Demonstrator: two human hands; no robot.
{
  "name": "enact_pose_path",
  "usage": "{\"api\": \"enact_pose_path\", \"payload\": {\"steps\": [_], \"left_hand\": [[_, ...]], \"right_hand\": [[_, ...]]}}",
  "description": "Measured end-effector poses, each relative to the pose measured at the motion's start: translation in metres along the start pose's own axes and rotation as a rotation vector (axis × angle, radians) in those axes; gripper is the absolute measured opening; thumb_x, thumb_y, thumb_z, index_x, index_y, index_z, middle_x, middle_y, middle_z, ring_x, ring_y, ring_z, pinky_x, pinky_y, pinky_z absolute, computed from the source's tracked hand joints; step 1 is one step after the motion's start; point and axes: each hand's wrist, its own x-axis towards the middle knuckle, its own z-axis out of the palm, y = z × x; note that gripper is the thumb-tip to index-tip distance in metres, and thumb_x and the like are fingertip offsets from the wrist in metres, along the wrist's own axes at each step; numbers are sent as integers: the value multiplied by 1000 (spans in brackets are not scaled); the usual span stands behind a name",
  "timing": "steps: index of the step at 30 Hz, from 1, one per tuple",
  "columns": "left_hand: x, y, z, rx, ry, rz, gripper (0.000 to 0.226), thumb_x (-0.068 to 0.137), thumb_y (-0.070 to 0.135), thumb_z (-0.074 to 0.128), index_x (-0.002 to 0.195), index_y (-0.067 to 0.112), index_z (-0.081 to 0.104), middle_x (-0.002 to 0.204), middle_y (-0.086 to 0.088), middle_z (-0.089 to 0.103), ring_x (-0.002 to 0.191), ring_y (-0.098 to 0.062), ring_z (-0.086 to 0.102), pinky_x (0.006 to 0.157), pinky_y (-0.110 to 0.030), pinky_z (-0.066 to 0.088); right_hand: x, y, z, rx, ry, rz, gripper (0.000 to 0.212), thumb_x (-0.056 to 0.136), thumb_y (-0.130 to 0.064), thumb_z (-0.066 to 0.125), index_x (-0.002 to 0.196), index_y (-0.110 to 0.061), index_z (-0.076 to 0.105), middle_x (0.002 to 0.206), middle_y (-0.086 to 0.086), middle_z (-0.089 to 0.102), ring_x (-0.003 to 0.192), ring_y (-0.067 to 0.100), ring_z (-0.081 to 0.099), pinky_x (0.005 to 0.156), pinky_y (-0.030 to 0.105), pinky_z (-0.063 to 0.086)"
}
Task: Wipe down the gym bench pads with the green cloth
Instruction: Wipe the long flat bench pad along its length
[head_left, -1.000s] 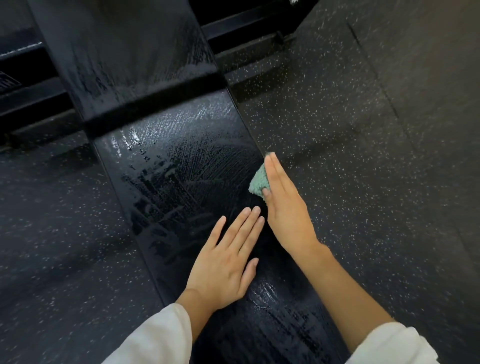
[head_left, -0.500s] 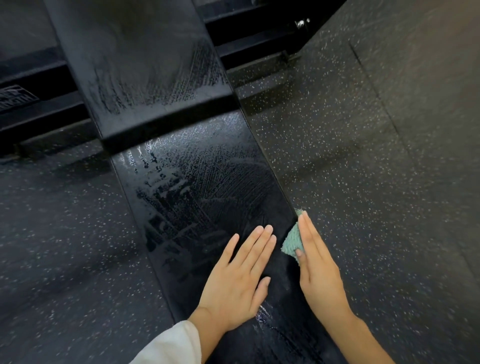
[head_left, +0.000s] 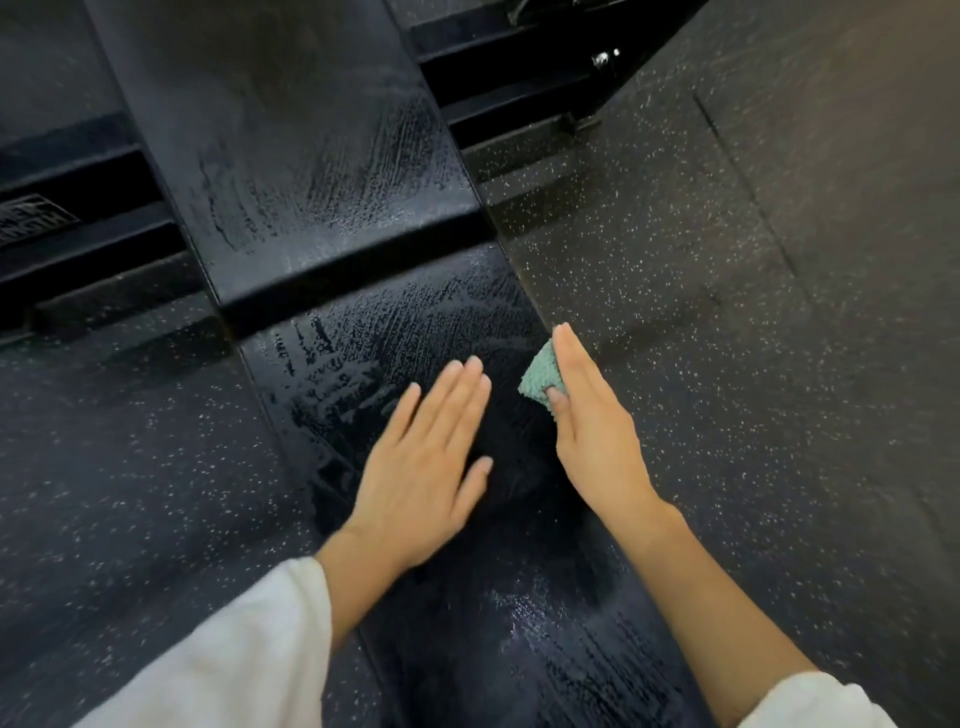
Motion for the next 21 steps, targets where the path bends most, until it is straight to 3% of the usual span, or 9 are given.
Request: {"api": "enact_pose_path", "payload": {"steps": [3,8,12,15,21], "left_hand": [[22,-27,-7,48,15,-30,66,99,44,26,154,8,19,163,-6,13,151,-20,9,121,-41,11],[52,-61,-17,91,20,41,69,99,49,21,155,9,17,163,-5,11,151,-20,9,121,-42,9],[75,-88,-26,78,54,-20,71,97,51,23,155,9,18,163,-4,12,151,-18,8,121,-42,7],[77,-91,-23,70,67,-21,71,96,50,25,155,10,17,163,-3,11,151,-17,6,122,-43,7],[77,-90,-24,49,86,-22,71,96,49,27,155,10,17,164,-3,9,151,-16,4,122,-43,7]], "right_hand": [[-15,4,-1,-8,-5,-6,60,101,-12,41,154,-24,16,160,-14,14,143,1,19,112,9,15],[-57,20,1,-15,16,43,58,101,-13,37,153,-28,16,160,-18,13,145,-1,16,117,20,18],[-69,22,4,-63,20,120,62,101,-12,37,151,-36,10,157,-26,10,140,-13,11,110,3,11],[-67,20,4,-91,5,141,62,101,-12,38,151,-35,10,157,-26,9,137,-18,8,107,-1,9],[-62,14,3,-65,21,149,60,101,-16,35,150,-39,8,155,-31,8,138,-17,8,111,9,14]]}}
